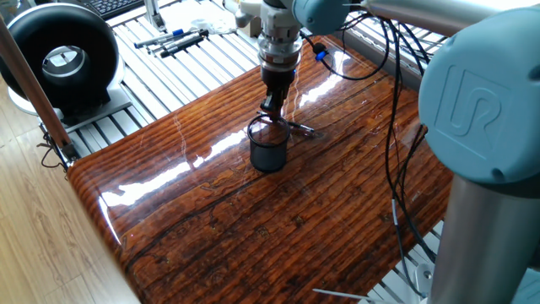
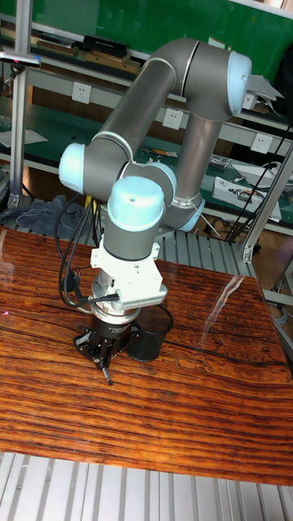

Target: Put the pen into the pen holder

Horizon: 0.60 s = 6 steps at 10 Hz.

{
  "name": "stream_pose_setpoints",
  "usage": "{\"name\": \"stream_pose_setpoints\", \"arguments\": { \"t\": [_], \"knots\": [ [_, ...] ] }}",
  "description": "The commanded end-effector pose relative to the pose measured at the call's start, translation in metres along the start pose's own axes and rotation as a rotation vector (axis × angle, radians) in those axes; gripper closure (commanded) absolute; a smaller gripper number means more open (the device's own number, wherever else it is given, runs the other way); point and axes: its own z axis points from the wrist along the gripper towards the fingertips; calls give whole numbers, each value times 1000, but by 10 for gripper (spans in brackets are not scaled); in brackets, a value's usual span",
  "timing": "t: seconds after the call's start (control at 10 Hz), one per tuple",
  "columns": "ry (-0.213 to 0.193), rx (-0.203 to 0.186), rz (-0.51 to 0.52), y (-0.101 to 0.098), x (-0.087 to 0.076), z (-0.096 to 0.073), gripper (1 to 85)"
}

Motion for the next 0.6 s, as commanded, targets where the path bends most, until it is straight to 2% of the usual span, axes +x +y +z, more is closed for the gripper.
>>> {"name": "stream_pose_setpoints", "arguments": {
  "t": [0.0, 0.2, 0.5],
  "knots": [
    [-32, 23, -33, -7, -16, -23, 843],
    [-63, -1, -16, 5, -33, -44, 843],
    [-122, -49, 18, 29, -53, -62, 843]
  ]
}}
